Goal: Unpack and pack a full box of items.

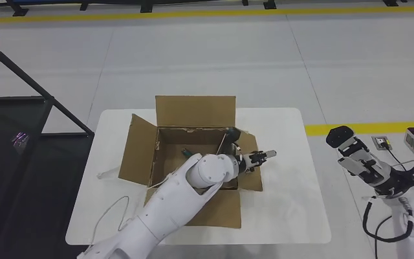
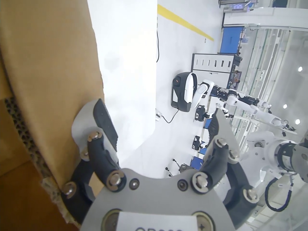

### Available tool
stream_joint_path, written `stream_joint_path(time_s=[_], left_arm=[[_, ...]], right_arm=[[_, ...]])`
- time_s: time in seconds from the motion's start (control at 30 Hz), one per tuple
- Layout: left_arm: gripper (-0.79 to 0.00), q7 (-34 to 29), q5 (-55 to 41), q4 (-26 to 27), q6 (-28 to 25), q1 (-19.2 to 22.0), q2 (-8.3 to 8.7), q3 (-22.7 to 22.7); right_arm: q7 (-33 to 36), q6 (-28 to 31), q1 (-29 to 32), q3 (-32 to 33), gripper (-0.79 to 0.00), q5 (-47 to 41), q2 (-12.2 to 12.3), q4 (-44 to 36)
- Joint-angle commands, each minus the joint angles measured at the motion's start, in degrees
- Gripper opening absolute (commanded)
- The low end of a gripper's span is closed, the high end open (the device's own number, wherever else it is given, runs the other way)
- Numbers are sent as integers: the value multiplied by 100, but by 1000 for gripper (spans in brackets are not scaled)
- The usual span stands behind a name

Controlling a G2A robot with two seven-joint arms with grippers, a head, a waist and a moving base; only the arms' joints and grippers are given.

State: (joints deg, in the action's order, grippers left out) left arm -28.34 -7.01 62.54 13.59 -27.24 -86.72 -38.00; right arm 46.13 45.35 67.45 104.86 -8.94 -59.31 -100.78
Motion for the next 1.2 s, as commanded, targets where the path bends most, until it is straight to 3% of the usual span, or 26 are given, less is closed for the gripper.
stream_joint_path(time_s=[0.0, 0.33, 0.7, 0.9, 1.03, 1.17], left_arm=[[0, -53, 22, 341, 56, -122, 70, -197], [0, -351, 363, 2456, 595, -1072, 515, -1500], [0, -656, 503, 5187, 1039, -2640, 952, -3625], [0, -521, 115, 6082, 764, -3502, 1068, -4861], [0, -565, -516, 6358, 403, -4019, 1102, -5575], [0, -676, -687, 6397, 317, -4146, 1112, -5705]], right_arm=[[4, 5, 1, 3, 0, 3, 0, -1], [-241, -166, 31, -43, 0, 221, 7, -129], [281, -777, -560, -550, 0, 1573, 118, -544], [1025, -1095, -1243, -1333, 0, 2228, 173, -645], [1500, -1267, -1888, -2129, 0, 2325, 159, -634], [1543, -1273, -1986, -2258, 0, 2249, 152, -635]])
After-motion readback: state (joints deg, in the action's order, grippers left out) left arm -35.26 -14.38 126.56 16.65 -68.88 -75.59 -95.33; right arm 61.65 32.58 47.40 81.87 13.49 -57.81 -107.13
